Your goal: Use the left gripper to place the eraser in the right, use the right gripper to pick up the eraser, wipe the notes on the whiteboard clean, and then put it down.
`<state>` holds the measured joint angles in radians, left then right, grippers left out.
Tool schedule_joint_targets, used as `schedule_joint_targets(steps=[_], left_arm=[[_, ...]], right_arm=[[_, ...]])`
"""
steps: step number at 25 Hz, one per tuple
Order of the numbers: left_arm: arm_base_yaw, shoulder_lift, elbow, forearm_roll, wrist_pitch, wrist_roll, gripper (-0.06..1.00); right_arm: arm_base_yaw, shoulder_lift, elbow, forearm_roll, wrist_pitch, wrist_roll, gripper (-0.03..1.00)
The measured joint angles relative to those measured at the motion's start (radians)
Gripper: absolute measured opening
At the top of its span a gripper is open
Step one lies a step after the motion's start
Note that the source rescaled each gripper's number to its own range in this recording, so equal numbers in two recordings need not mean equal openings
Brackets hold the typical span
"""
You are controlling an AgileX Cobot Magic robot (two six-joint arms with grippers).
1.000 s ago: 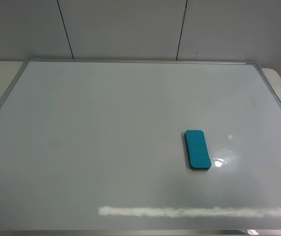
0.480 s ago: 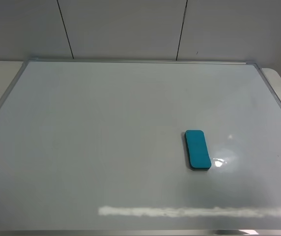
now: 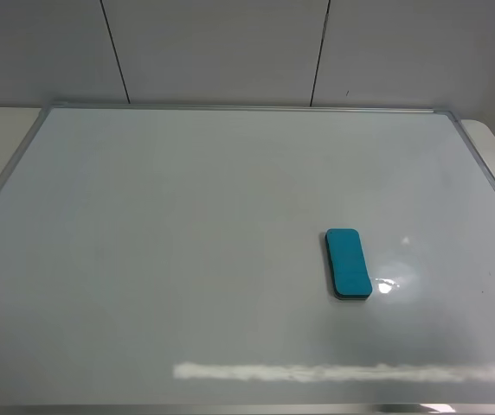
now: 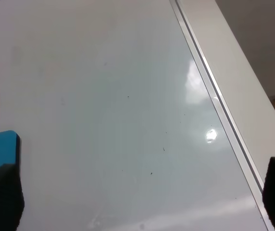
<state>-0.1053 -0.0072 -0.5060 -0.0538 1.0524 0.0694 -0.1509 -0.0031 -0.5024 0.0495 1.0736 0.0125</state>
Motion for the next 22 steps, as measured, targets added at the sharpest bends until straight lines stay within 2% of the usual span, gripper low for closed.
schedule_joint_targets(steps=[22], left_arm=[[0.000, 0.000, 0.000, 0.000, 0.000, 0.000, 1.00]], right_arm=[[0.000, 0.000, 0.000, 0.000, 0.000, 0.000, 1.00]])
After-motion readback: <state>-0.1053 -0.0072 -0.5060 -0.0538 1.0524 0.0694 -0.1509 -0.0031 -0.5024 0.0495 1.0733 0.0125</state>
